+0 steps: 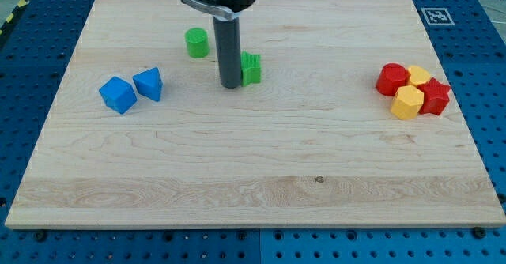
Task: Slightly move the green star towards the right of the green circle
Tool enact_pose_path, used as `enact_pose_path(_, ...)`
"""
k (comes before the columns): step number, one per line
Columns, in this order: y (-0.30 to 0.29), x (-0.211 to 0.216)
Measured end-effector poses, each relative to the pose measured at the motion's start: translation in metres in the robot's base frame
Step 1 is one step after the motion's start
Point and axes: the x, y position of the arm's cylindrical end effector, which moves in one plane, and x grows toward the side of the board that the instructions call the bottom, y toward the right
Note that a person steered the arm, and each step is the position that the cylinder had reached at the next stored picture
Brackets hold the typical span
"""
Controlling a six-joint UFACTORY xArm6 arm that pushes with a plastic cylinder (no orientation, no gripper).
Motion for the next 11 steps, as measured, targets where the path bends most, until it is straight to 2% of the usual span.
enact_pose_path(1, 0.024, 0.009)
enact_pose_path(2, 0.052, 0.037)
enact_pose_path(3, 0.067, 0.038)
enact_pose_path(4, 0.061, 0.014)
enact_pose_path(7, 0.016, 0.009)
enact_pose_path(11, 0.016, -0.011)
